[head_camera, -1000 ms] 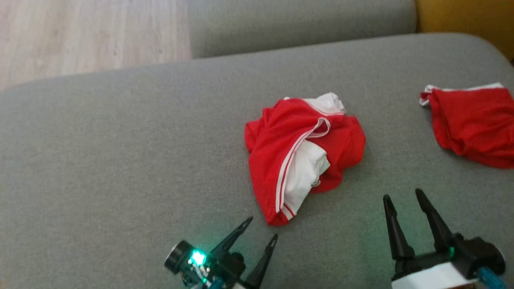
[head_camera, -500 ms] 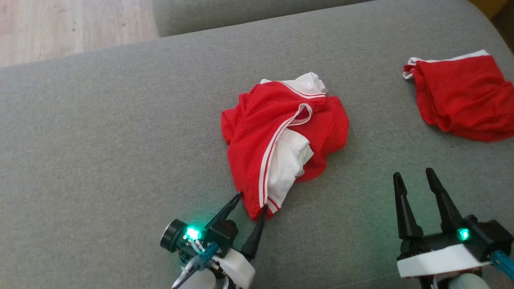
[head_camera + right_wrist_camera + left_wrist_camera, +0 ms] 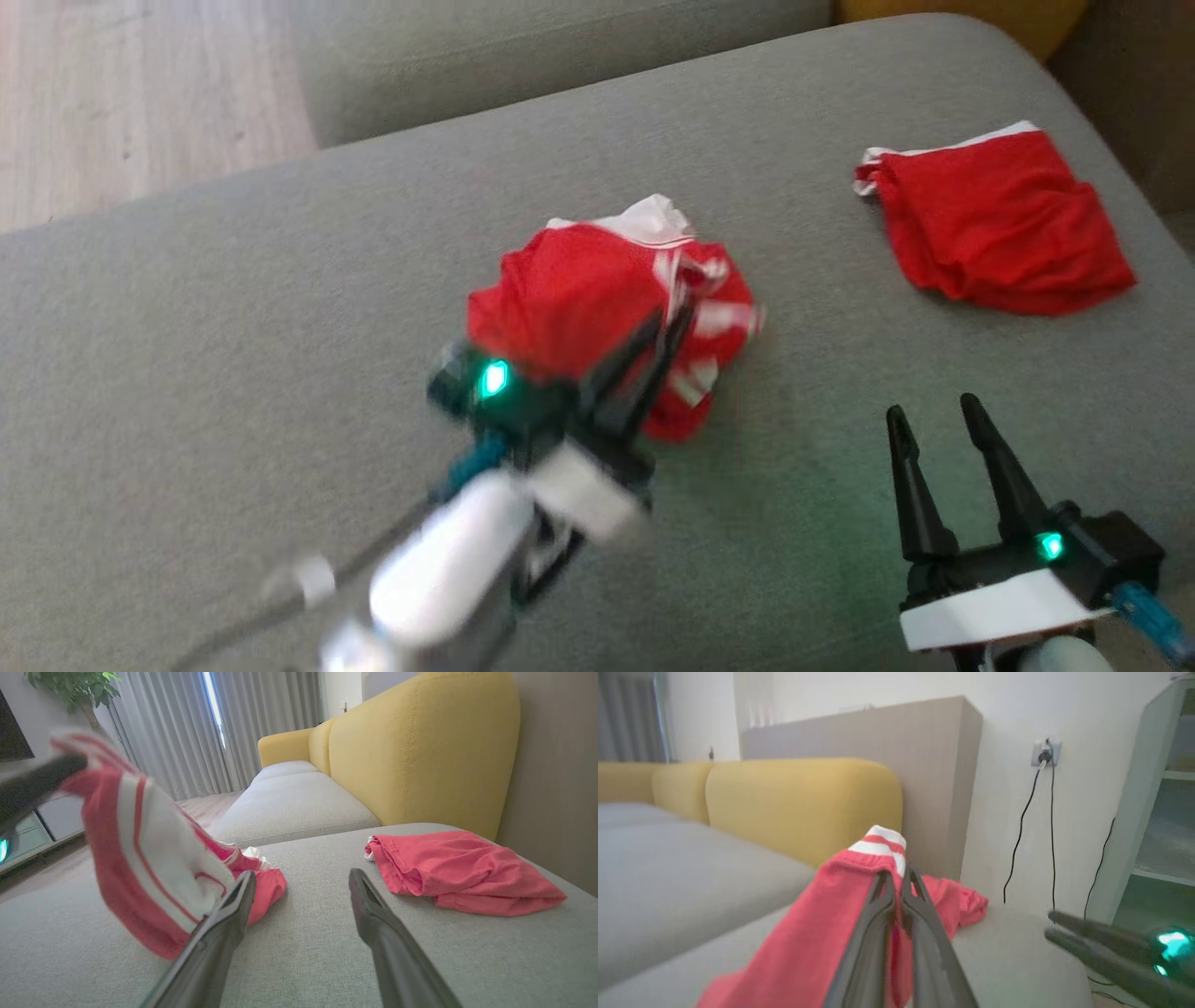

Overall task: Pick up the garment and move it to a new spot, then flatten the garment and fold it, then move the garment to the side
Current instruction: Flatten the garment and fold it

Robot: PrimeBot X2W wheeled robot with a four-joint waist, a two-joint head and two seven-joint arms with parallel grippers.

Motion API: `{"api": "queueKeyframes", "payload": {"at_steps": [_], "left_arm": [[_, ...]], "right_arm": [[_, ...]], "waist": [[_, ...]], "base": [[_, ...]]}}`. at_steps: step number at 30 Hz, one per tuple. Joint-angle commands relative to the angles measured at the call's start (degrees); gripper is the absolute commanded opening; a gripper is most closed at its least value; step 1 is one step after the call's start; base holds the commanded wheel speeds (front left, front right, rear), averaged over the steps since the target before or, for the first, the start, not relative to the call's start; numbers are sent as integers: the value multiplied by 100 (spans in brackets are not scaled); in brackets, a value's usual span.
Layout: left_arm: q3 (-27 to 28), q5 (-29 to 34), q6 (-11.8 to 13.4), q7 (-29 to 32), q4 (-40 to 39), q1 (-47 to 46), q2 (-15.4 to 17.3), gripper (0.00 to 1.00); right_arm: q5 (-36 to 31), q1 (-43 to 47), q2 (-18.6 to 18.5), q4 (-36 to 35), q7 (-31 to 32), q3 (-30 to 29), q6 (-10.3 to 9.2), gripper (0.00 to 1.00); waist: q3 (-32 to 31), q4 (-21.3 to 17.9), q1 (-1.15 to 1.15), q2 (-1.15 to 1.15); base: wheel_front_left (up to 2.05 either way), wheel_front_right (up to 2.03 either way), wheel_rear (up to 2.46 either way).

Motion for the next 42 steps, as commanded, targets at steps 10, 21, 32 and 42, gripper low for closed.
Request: {"api": "queueKeyframes", "payload": {"at_steps": [10, 21, 32, 42], "left_arm": [[1081, -599, -170, -55, 495, -3388, -4, 0], [1811, -1619, -181, 92, 1319, -2430, 543, 0], [2400, -2201, 133, -16, 1039, 490, 1142, 0], [2675, -1882, 220, -51, 457, 648, 1296, 0]], "right_arm": [[42, -163, 4, -133, -22, 332, -5, 100], [-8, 84, 131, -280, -22, -43, -5, 100], [-56, 123, 110, -318, -22, -146, -5, 100], [-41, 42, -5, -340, -22, -90, -5, 100]], "waist": [[-258, -644, 0, 0], [-248, -90, 0, 0], [-12, 449, 0, 0], [279, 717, 0, 0]], "base": [[0, 0, 0], [0, 0, 0], [0, 0, 0], [0, 0, 0]]}}
